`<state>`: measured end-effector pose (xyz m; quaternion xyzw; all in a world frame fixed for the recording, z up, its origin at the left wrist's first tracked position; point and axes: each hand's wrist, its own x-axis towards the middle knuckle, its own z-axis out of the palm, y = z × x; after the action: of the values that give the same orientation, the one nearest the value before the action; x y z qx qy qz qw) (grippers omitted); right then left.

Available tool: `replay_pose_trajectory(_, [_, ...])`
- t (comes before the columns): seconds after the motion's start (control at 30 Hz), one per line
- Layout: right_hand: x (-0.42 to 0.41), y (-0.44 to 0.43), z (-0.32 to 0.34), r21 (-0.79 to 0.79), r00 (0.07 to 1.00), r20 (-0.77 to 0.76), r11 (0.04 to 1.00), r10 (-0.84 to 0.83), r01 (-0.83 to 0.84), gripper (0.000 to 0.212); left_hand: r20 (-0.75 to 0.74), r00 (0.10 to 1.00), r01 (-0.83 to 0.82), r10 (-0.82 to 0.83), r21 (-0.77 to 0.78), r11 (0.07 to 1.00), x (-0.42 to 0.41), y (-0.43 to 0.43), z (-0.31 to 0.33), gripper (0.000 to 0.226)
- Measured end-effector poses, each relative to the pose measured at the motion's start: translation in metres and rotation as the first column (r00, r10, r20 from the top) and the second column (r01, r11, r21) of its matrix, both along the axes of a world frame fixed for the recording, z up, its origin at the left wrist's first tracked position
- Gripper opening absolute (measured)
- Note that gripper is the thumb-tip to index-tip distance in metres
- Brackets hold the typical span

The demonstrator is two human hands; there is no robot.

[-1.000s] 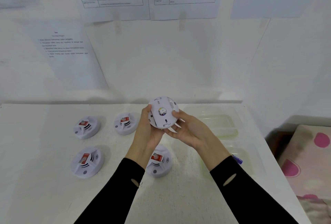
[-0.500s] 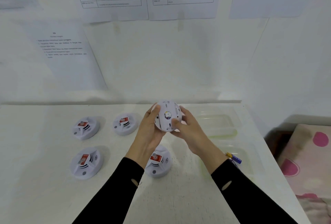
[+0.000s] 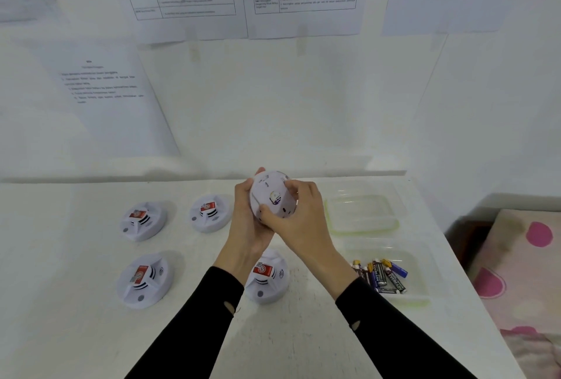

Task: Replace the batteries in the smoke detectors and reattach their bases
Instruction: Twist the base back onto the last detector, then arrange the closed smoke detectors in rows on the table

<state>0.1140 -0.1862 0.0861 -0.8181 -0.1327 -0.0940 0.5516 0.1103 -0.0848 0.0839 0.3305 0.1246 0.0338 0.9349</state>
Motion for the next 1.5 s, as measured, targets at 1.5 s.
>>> replay_pose_trajectory(1.5, [0.067, -0.018, -0.028, 0.600, 0.575, -0.697, 0.787, 0.428, 0.142, 0.045, -0.118, 0.981, -0.047, 0.154, 0.626, 0.778, -0.020, 0.042, -0.039, 0.027])
